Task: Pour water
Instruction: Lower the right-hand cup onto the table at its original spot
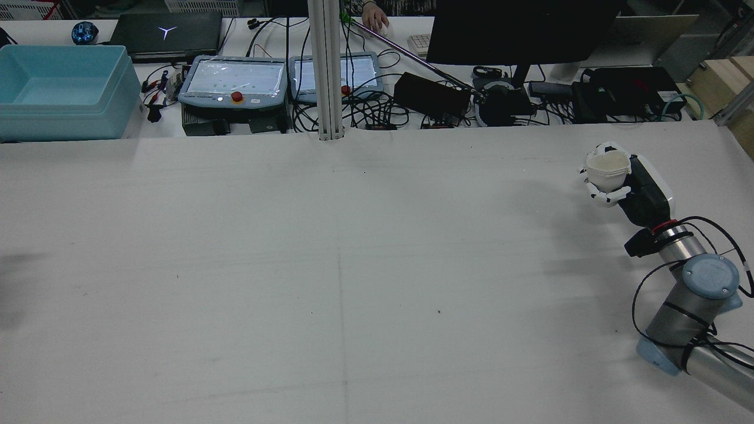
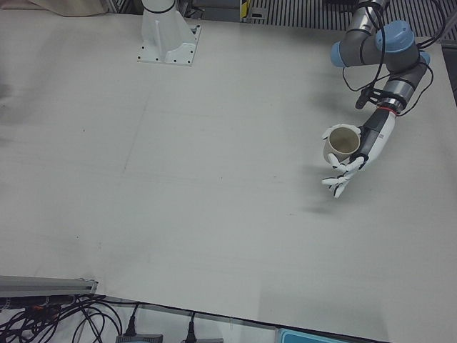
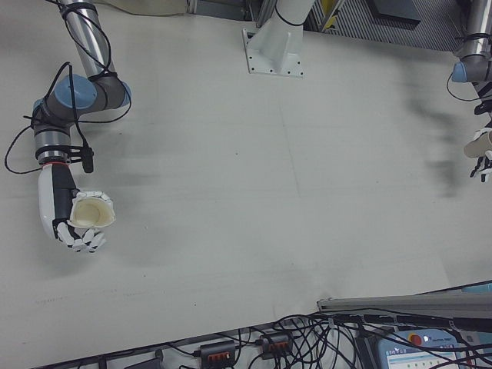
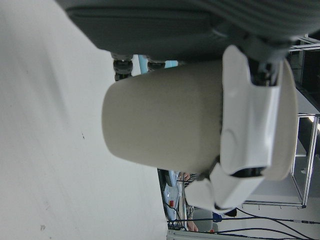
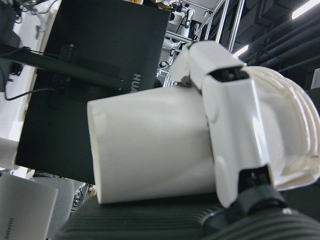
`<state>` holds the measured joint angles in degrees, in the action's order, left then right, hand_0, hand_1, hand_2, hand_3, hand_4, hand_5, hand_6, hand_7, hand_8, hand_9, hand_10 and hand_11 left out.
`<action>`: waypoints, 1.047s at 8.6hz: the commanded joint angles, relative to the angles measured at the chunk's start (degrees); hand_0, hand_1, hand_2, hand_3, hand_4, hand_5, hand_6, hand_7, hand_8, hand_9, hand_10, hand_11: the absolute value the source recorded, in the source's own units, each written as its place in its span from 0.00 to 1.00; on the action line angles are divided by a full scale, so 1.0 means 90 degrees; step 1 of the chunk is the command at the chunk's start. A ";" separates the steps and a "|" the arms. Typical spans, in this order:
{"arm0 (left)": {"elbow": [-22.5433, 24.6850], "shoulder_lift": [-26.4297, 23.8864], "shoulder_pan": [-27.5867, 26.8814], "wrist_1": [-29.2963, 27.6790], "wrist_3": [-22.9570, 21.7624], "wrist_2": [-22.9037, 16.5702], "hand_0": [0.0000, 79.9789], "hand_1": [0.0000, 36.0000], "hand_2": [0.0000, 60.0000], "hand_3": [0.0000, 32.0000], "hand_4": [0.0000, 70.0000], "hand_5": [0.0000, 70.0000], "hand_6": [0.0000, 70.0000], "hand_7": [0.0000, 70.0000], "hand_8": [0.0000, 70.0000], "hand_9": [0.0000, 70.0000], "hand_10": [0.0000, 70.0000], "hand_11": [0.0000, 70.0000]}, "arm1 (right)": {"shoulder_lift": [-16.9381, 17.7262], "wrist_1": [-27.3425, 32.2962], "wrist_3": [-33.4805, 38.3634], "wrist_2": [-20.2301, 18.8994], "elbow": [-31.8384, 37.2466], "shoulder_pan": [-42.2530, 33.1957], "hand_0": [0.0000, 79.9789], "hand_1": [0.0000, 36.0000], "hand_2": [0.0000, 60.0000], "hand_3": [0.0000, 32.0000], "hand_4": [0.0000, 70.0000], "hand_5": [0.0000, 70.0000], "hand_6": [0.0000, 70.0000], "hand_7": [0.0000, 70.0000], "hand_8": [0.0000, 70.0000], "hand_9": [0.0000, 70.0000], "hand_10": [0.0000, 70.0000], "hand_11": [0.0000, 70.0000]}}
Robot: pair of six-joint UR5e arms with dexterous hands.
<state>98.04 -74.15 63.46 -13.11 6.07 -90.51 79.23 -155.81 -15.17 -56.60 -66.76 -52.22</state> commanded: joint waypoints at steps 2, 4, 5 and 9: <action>-0.0170 0.0172 -0.0020 -0.0262 0.0067 -0.0001 0.76 0.68 0.63 0.00 0.98 1.00 0.21 0.37 0.06 0.06 0.10 0.17 | 0.0590 0.0018 0.0035 0.0488 -0.0101 0.0187 0.89 0.85 0.36 0.00 0.11 1.00 0.35 0.55 0.29 0.37 0.33 0.53; -0.0248 0.0172 -0.0039 -0.0310 0.0174 0.0008 0.76 0.62 0.50 0.00 0.96 1.00 0.21 0.37 0.06 0.06 0.09 0.16 | 0.0962 0.0008 0.0025 0.0469 -0.0443 0.0148 0.67 0.41 0.00 0.07 0.02 0.27 0.02 0.05 0.03 0.00 0.00 0.02; -0.0461 0.0153 -0.0039 -0.0494 0.0213 0.0018 0.75 0.60 0.48 0.00 0.96 1.00 0.21 0.37 0.06 0.06 0.09 0.15 | 0.1069 0.0017 0.0035 0.0459 -0.0492 0.0109 0.65 0.35 0.00 0.58 0.00 0.00 0.00 0.00 0.01 0.00 0.00 0.00; -0.1379 0.0075 -0.0049 -0.1237 0.0458 0.0077 0.73 0.54 0.40 0.00 0.94 1.00 0.21 0.36 0.06 0.05 0.10 0.16 | 0.1236 -0.0002 0.0035 0.0401 -0.0813 0.0108 0.60 0.23 0.00 1.00 0.00 0.00 0.00 0.00 0.01 0.00 0.00 0.00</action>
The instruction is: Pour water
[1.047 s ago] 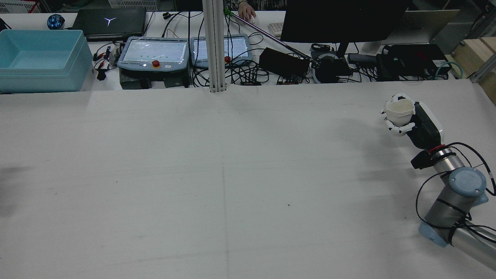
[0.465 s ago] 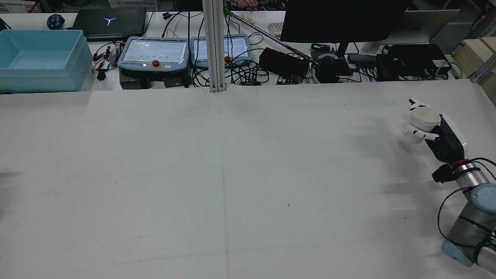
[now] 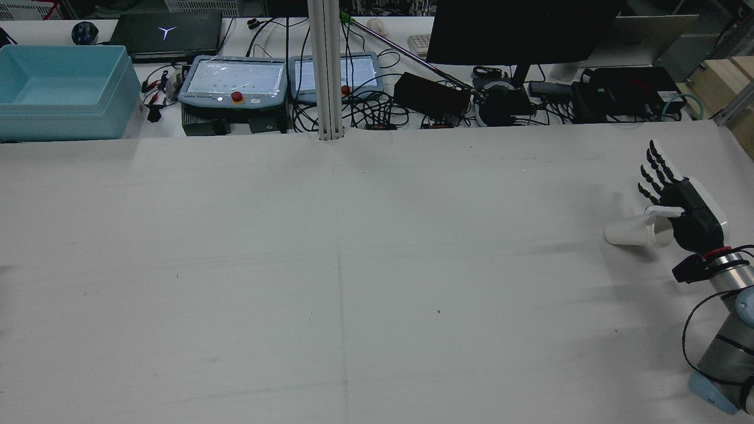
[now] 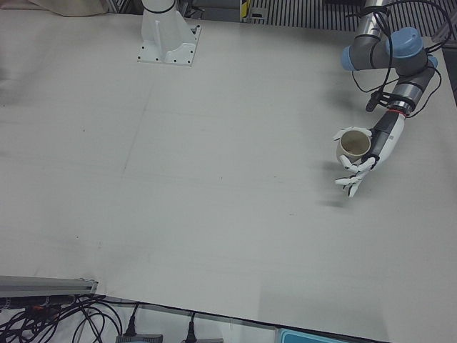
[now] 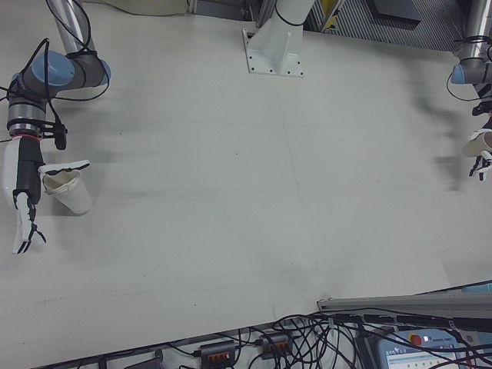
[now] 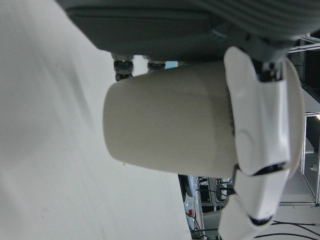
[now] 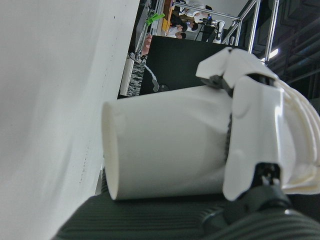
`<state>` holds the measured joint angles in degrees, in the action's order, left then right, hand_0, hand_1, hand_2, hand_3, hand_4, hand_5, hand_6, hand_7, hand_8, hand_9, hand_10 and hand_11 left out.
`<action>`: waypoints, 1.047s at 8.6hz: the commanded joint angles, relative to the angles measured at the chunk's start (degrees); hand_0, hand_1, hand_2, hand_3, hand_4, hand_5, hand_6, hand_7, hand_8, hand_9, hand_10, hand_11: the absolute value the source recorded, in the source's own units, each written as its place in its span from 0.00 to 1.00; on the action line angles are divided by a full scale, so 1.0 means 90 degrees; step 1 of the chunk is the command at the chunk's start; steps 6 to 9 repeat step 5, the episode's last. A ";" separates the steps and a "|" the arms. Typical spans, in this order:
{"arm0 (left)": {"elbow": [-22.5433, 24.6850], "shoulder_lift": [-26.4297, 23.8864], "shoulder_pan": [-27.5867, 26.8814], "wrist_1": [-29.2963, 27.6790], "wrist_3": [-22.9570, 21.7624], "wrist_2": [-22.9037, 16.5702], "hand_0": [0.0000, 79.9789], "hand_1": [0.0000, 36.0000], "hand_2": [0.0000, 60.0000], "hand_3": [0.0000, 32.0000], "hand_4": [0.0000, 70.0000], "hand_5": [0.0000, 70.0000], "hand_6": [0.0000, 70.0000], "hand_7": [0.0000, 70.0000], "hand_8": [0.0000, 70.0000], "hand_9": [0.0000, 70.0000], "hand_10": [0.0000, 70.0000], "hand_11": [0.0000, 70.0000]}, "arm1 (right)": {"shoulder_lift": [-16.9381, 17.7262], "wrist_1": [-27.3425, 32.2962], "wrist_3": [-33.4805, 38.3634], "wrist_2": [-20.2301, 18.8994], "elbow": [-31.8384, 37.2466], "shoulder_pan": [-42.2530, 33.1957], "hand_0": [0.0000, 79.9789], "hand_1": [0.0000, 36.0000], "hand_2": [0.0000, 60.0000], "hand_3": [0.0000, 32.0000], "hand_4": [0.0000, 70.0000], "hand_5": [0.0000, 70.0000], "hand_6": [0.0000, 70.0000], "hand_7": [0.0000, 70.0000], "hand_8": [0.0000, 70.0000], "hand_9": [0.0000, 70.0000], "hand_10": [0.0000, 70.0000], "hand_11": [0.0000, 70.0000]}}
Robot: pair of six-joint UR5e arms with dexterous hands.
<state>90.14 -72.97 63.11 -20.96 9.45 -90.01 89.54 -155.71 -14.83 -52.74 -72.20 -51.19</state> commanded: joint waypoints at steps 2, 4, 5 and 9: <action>-0.0930 -0.0086 -0.0020 -0.0619 0.0083 0.0020 0.73 0.52 0.38 0.00 0.96 1.00 0.21 0.36 0.06 0.06 0.10 0.16 | 0.0246 -0.0052 -0.0041 -0.0029 -0.0599 -0.0122 0.60 0.24 0.00 1.00 0.00 0.00 0.00 0.00 0.02 0.00 0.00 0.00; -0.1234 -0.0319 -0.0020 -0.0747 0.0151 0.0030 0.72 0.44 0.24 0.00 0.94 1.00 0.22 0.36 0.06 0.05 0.09 0.15 | 0.0276 -0.0072 -0.0071 -0.0029 -0.0708 -0.0172 0.59 0.25 0.00 1.00 0.00 0.00 0.00 0.03 0.02 0.00 0.00 0.00; -0.1274 -0.0311 -0.0020 -0.1009 0.0528 0.0030 0.69 0.35 0.13 0.00 0.86 1.00 0.21 0.35 0.05 0.05 0.08 0.12 | 0.0392 -0.0072 -0.0080 -0.0029 -0.0824 -0.0172 0.59 0.27 0.00 1.00 0.00 0.00 0.00 0.05 0.03 0.00 0.00 0.00; -0.1274 -0.0311 -0.0020 -0.1009 0.0528 0.0030 0.69 0.35 0.13 0.00 0.86 1.00 0.21 0.35 0.05 0.05 0.08 0.12 | 0.0392 -0.0072 -0.0080 -0.0029 -0.0824 -0.0172 0.59 0.27 0.00 1.00 0.00 0.00 0.00 0.05 0.03 0.00 0.00 0.00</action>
